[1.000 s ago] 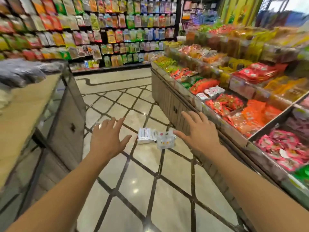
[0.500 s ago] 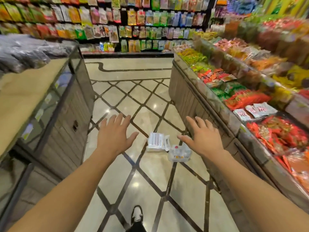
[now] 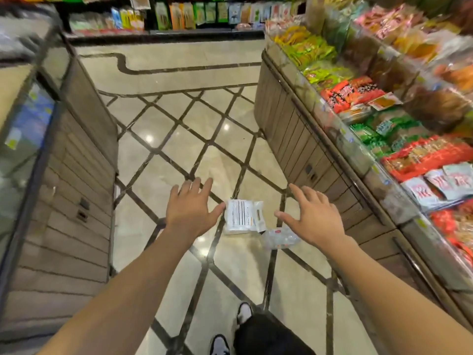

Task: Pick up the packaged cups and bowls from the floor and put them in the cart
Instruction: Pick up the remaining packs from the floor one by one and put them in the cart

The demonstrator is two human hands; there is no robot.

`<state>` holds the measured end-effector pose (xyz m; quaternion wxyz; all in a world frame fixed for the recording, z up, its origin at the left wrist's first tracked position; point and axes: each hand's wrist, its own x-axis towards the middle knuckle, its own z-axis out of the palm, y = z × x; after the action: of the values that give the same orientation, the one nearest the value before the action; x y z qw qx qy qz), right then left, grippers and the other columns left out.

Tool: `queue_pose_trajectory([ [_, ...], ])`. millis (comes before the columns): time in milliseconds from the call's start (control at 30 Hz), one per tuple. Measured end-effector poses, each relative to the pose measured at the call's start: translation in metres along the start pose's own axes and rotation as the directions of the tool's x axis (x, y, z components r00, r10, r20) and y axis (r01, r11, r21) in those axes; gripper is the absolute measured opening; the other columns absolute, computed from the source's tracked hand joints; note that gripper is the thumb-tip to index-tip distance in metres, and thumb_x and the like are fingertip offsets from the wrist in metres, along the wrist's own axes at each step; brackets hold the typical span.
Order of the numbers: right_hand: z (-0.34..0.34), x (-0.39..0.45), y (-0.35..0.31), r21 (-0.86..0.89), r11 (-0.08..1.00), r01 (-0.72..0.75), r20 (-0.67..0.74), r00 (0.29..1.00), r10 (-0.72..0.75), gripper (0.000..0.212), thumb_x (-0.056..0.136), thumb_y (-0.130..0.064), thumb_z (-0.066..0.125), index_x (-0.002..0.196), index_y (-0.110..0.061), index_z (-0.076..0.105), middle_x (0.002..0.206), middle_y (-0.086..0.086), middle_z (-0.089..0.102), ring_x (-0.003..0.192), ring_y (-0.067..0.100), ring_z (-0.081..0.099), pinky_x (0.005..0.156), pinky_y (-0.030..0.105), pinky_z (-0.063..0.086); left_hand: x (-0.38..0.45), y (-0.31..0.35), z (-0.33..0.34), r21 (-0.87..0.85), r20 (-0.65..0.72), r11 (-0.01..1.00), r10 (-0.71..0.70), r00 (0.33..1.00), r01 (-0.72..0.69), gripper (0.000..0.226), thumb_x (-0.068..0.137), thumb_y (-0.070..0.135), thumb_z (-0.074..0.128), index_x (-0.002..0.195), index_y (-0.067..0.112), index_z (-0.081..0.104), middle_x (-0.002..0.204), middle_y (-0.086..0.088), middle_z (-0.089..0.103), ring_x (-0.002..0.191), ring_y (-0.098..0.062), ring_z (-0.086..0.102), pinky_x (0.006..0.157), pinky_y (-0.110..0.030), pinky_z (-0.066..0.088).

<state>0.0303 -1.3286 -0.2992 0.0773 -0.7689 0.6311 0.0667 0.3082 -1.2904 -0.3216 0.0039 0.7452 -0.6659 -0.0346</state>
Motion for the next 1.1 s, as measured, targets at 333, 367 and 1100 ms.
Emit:
queue_pose_trajectory([
  [333,0.066,0.199,0.005,0.13,0.989,-0.068,0.138,0.989,0.049,0.095,0.086,-0.086,0.037,0.163,-0.035,0.017,0.165,0.006,0.034,0.148,0.033,0.036,0.111,0.051,0.042,0.186,-0.001,0.075,0.019,0.183,1.0,0.011,0.983,-0.015,0.081,0.098,0.073,0.029,0.163,0.025,0.028,0.165,-0.006,0.039,0.151,-0.028,0.035,0.12,-0.047,0.026],
  [367,0.074,0.219,0.008,0.143,0.987,-0.077,0.165,0.985,0.053,0.095,0.085,-0.086,0.036,0.163,-0.034,0.017,0.165,0.006,0.034,0.148,0.033,0.036,0.111,0.051,0.042,0.205,0.001,0.084,0.022,0.214,1.0,0.013,0.977,-0.018,0.081,0.099,0.073,0.028,0.164,0.026,0.026,0.166,-0.006,0.038,0.152,-0.027,0.035,0.121,-0.046,0.026],
  [1100,0.577,0.476,0.041,0.297,0.728,-0.618,0.595,0.716,0.365,0.1,0.087,-0.081,0.047,0.165,-0.027,0.014,0.155,0.017,0.046,0.142,0.039,0.044,0.111,0.052,0.041,0.388,0.01,0.619,-0.178,0.675,0.956,-0.053,0.736,0.232,0.082,0.097,0.074,0.033,0.162,0.024,0.024,0.151,-0.006,0.051,0.135,-0.028,0.05,0.108,-0.044,0.041],
])
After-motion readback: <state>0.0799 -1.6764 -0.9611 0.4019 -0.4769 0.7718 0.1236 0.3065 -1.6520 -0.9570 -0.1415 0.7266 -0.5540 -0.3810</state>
